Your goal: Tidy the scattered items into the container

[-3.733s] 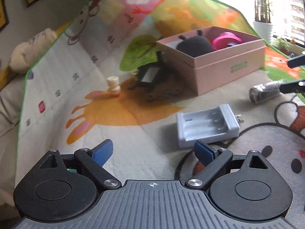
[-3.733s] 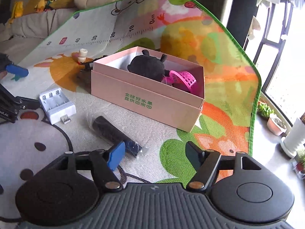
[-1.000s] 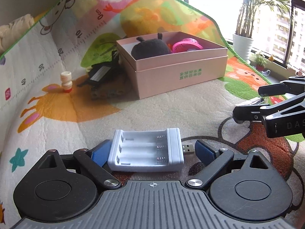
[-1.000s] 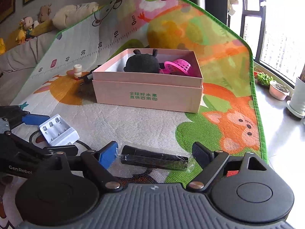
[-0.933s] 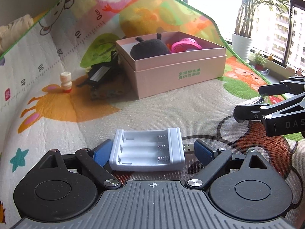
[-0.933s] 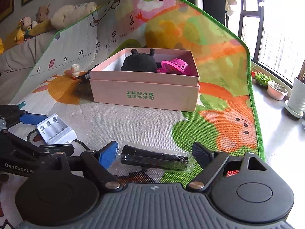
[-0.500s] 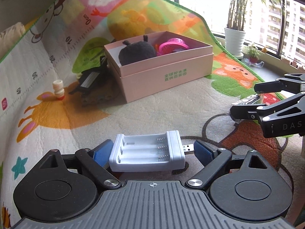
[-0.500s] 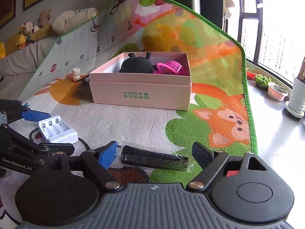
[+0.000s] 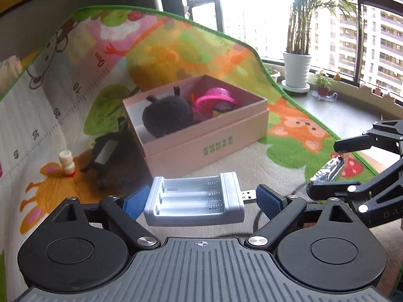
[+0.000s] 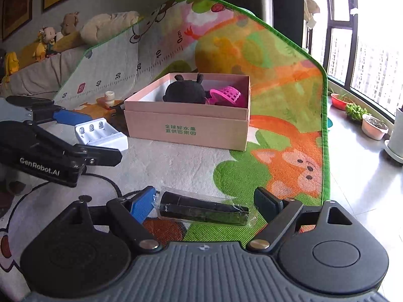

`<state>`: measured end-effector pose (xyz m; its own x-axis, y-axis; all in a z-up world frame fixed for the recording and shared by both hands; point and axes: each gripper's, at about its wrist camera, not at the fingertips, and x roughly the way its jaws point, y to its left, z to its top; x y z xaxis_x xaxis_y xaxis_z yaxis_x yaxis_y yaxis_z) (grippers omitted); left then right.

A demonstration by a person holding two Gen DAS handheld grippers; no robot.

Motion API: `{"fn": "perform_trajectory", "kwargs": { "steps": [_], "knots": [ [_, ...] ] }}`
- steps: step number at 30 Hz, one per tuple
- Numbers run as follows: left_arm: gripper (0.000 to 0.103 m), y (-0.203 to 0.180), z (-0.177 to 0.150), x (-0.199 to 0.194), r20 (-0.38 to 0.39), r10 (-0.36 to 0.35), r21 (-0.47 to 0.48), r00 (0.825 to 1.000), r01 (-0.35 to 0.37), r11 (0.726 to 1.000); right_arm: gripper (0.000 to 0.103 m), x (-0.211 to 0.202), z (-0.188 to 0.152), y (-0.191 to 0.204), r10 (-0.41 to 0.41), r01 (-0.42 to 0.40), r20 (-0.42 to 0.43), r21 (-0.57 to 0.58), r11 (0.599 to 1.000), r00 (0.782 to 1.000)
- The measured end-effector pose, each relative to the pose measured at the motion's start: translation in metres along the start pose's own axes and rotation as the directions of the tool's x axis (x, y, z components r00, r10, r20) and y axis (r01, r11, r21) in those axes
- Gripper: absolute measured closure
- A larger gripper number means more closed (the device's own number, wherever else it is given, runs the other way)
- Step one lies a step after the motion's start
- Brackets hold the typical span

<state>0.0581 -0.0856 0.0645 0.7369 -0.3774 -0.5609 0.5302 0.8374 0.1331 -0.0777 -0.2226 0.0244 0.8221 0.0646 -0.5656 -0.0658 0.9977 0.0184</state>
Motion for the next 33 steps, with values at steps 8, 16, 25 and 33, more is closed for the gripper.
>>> {"fn": "perform_trajectory", "kwargs": {
  "steps": [8,16,25,33],
  "knots": [
    [0.008,0.027,0.059,0.036,0.155,-0.012,-0.003,0.988,0.012,1.0,0.018,0.013,0.092,-0.022,-0.024,0.028,0.101,-0.039,0.999,0.995],
    [0.008,0.063,0.087,0.088,0.178,-0.047,-0.095,0.983,0.065,0.993,0.016,0.094,0.206,-0.03,0.011,-0.01,0.113,-0.004,1.0,0.994],
    [0.0,0.097,0.036,0.046,0.102,0.058,-0.129,0.993,-0.045,0.991,0.013,0.135,0.219,-0.038,0.025,-0.028,0.077,0.046,0.999,0.997],
    [0.0,0.134,-0.017,0.03,-0.02,0.191,-0.252,0.981,-0.19,0.949,0.013,0.147,0.222,0.005,0.094,-0.094,-0.012,0.001,0.996,0.995]
  ]
}}
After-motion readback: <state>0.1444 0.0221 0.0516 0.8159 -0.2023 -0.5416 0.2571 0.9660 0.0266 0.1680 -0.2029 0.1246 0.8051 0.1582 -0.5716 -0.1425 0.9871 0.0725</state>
